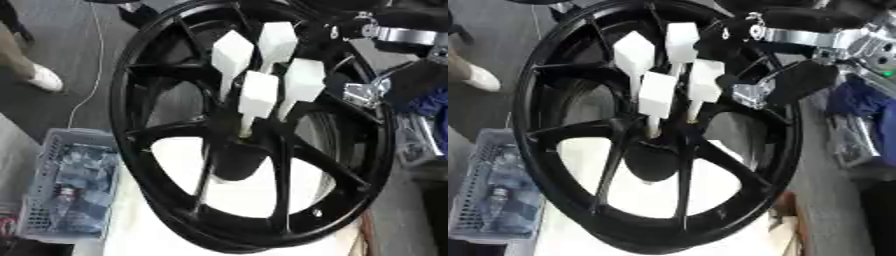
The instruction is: Pull the pin out of the wheel hub.
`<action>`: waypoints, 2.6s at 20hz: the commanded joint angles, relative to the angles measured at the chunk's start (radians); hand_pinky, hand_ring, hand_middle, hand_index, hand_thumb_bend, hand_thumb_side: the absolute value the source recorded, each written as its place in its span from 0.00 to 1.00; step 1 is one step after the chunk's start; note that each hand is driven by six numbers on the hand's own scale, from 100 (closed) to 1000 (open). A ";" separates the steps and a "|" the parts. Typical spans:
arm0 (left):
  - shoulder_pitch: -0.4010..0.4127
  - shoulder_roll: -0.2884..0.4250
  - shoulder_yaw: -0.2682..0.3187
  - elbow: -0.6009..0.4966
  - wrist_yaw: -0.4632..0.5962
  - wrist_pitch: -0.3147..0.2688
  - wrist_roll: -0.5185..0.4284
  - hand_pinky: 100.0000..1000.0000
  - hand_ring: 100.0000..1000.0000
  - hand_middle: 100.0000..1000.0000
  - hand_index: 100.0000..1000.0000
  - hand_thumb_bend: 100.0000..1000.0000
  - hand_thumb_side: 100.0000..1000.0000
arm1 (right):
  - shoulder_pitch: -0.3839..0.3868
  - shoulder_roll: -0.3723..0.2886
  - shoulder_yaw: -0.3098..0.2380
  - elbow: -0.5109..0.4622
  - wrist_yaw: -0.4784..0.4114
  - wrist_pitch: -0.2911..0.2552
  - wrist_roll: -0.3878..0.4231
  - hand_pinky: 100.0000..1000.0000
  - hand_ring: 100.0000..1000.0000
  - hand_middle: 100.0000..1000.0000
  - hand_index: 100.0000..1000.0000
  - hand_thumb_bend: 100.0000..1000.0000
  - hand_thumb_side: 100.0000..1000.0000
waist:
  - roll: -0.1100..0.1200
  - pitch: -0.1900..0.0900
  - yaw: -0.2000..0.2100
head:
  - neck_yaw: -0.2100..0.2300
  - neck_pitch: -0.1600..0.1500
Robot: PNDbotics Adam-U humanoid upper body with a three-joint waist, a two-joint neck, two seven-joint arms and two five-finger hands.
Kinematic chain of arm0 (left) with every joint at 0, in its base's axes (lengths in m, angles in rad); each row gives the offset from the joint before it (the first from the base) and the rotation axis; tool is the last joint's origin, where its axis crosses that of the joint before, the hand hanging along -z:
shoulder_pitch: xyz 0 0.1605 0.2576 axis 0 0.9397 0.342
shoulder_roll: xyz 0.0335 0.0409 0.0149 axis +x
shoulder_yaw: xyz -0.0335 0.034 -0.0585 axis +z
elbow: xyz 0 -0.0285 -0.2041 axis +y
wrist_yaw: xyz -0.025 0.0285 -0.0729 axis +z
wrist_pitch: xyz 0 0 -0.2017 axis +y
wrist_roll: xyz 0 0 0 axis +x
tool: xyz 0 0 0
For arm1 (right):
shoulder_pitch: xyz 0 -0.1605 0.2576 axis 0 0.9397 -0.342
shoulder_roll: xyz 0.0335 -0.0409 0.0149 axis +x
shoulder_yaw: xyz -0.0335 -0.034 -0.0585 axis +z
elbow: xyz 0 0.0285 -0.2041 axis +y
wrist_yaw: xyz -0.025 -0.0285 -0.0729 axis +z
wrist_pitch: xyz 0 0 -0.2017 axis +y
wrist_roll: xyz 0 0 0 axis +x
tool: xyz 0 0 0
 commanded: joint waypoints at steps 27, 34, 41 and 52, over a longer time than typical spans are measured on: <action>-0.005 0.021 0.001 -0.016 -0.009 0.005 0.000 0.78 0.79 0.62 0.71 0.06 0.86 | 0.033 0.010 0.007 -0.006 0.067 0.044 -0.001 0.75 0.99 0.73 0.92 0.00 0.48 | -0.007 0.012 0.001 | 0.019 -0.003; -0.004 0.020 0.001 -0.017 -0.009 0.006 0.001 0.78 0.79 0.61 0.71 0.06 0.86 | 0.032 0.015 0.006 -0.006 0.042 0.050 -0.030 0.71 0.94 0.61 0.83 0.00 0.42 | -0.006 0.014 0.000 | 0.017 -0.007; -0.004 0.019 0.002 -0.019 -0.009 0.005 0.003 0.78 0.78 0.61 0.71 0.05 0.86 | 0.061 0.015 -0.001 -0.006 0.021 0.047 -0.164 0.62 0.88 0.48 0.65 0.00 0.31 | -0.006 0.017 0.000 | 0.017 -0.007; -0.002 0.018 0.006 -0.015 -0.008 0.007 0.007 0.78 0.78 0.61 0.70 0.05 0.86 | 0.067 0.007 -0.013 -0.006 -0.086 0.017 -0.269 0.47 0.79 0.39 0.50 0.00 0.34 | -0.005 0.012 -0.004 | 0.016 -0.016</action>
